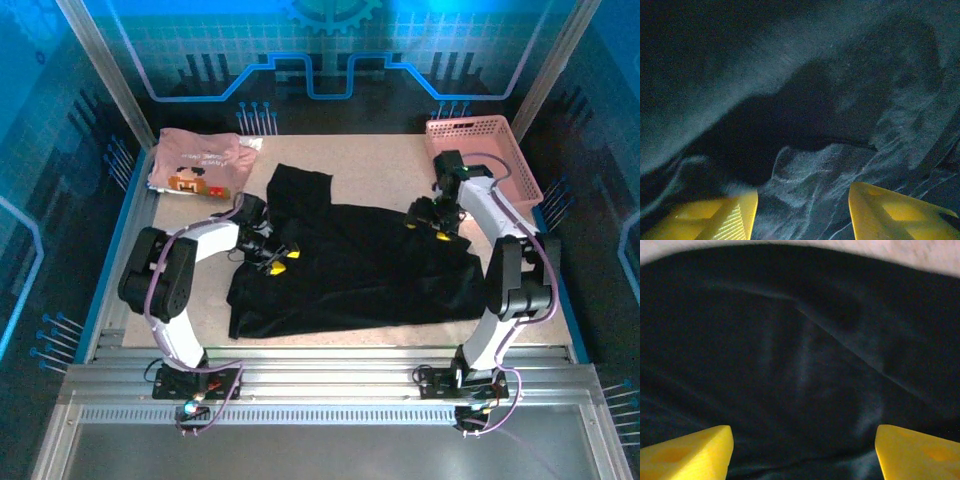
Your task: Fold and stack the t-shirts
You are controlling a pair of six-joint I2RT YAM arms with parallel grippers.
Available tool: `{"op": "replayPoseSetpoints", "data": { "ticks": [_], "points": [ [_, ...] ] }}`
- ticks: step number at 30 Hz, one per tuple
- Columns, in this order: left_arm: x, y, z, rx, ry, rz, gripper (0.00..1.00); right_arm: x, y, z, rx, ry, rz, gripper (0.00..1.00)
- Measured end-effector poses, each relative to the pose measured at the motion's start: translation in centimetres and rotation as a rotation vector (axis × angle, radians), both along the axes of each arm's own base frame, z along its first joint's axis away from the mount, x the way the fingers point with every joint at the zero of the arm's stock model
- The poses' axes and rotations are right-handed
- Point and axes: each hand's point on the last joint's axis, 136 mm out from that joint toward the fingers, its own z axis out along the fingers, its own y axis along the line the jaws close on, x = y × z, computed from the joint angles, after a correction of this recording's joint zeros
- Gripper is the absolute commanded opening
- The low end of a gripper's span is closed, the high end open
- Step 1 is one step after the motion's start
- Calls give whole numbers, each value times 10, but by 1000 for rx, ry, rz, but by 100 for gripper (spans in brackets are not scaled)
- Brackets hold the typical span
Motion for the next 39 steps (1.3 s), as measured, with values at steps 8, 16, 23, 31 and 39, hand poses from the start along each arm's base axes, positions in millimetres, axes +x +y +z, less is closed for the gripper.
{"op": "replayPoseSetpoints", "data": {
  "ticks": [8, 16, 23, 31, 39],
  "points": [
    [-13, 59, -8, 59, 28, 106, 51, -41, -20, -36, 62, 78, -199, 74],
    [-14, 81, -5, 90, 25, 102, 57, -45, -12, -58, 123, 81, -294, 72],
    [13, 55, 27, 70, -95, 20, 60, -31, -12, -57, 136, 29, -333, 70],
    [31, 37, 74, 32, -242, -28, 61, -30, -14, -69, 124, 54, -334, 58],
    [30, 38, 73, 35, -240, -30, 60, -25, -23, -73, 94, 55, -357, 12]
  ]
}}
